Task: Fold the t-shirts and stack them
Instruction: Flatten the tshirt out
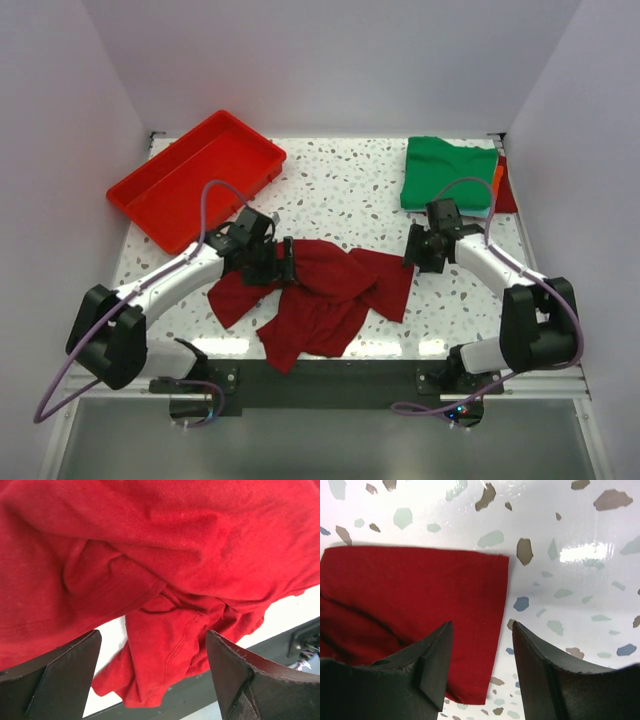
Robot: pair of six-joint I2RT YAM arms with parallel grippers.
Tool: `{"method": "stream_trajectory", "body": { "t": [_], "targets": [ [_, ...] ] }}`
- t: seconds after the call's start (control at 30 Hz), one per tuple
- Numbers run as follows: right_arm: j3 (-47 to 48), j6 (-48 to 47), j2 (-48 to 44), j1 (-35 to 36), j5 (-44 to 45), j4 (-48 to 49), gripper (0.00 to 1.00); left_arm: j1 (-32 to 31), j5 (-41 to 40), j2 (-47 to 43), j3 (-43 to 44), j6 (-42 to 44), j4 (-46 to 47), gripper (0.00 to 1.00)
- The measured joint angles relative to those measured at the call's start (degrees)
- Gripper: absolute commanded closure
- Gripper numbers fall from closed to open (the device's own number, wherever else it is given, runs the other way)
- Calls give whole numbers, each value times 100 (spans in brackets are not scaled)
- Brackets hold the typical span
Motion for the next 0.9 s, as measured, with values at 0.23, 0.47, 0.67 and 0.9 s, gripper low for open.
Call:
{"method": "stream_trajectory", "body": {
  "t": [0.23, 0.47, 0.67, 0.9],
  "targets": [
    [109, -20, 361, 0, 2, 219, 46, -127, -363, 402, 177, -142, 66, 10],
    [199, -20, 564, 0, -7, 289, 46, -273, -780, 763, 433, -131, 79, 21],
    [343, -22, 833, 0, -7, 409, 51, -348, -1145, 1003, 538, -72, -66, 35],
    [400, -33, 1043, 0, 9, 466, 59, -372, -1244, 1104, 538, 20, -63, 62]
  ]
}}
